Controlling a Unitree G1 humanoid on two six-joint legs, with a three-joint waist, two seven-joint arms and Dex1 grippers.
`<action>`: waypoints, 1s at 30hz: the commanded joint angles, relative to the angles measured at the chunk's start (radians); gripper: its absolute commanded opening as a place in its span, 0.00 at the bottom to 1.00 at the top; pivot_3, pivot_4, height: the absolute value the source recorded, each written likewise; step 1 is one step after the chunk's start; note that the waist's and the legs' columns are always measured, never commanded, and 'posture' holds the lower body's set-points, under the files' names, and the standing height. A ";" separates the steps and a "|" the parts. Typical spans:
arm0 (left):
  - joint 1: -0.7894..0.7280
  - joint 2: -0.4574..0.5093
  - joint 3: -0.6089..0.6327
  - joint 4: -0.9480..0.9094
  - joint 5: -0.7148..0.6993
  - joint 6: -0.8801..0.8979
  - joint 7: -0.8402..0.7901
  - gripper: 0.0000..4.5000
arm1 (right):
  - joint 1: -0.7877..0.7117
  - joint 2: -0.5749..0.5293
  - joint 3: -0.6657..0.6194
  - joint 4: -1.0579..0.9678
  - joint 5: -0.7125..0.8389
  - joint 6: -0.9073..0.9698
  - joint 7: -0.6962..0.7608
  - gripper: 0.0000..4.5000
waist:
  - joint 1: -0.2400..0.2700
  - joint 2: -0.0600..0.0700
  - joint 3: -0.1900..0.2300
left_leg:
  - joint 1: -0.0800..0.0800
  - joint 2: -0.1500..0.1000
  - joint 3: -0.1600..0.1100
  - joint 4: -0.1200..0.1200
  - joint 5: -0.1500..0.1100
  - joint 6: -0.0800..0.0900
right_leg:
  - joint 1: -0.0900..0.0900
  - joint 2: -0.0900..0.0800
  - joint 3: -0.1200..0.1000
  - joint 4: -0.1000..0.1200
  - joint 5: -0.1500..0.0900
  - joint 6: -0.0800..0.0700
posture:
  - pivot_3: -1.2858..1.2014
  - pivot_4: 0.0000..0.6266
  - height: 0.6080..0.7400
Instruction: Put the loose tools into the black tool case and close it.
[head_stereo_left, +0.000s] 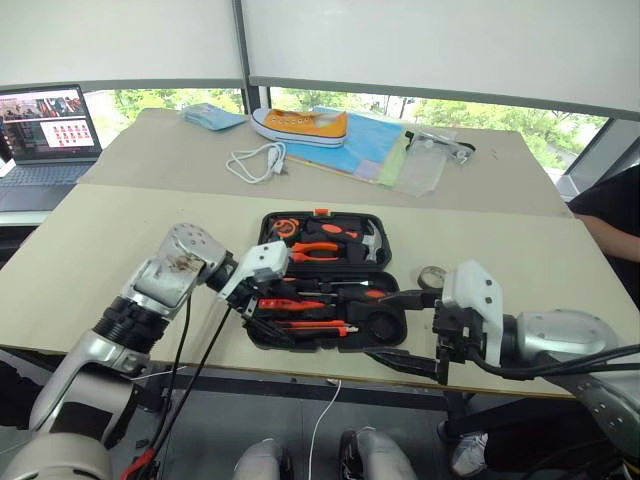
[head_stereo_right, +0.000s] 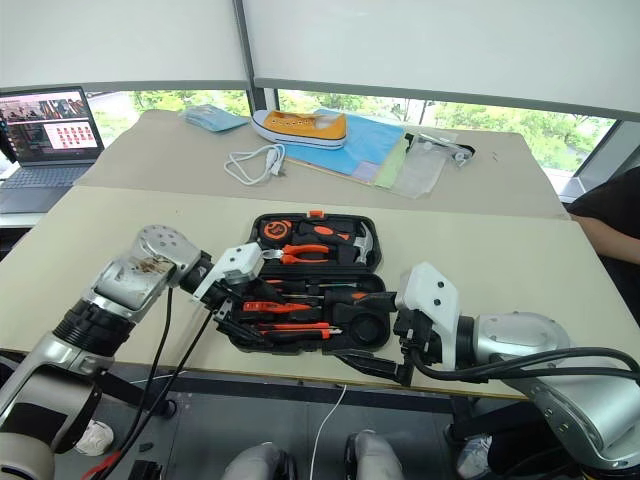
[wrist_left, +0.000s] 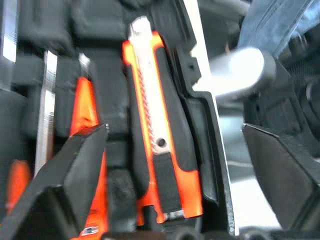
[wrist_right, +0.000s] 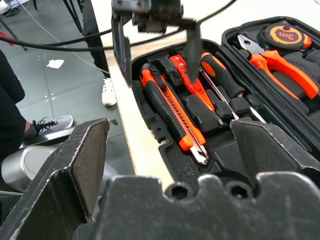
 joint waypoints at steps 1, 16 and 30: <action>-0.008 0.000 0.038 -0.025 -0.027 -0.004 0.007 0.76 | -0.021 -0.010 0.002 0.002 -0.013 -0.025 0.015 1.00 | 0.000 0.000 0.000 | 0.000 0.000 0.000 0.000 0.000 0.000 | 0.000 0.000 0.000 0.000 0.000 0.000 | 0.52 0.24 0.84; 0.069 -0.001 -0.094 -0.062 0.113 -0.182 0.020 0.02 | -0.026 -0.002 0.026 0.022 -0.050 -0.044 0.047 1.00 | 0.001 0.000 0.000 | 0.000 0.000 0.000 0.000 0.000 0.000 | 0.000 0.000 0.000 0.000 0.000 0.000 | 0.52 0.24 0.84; 0.035 -0.039 0.001 0.007 0.073 -0.145 0.069 0.02 | 0.054 -0.039 -0.064 0.006 -0.036 -0.020 0.025 1.00 | 0.004 0.004 -0.003 | 0.005 0.000 -0.003 0.003 -0.004 0.007 | 0.008 -0.002 -0.001 -0.001 0.002 0.003 | 0.52 0.24 0.84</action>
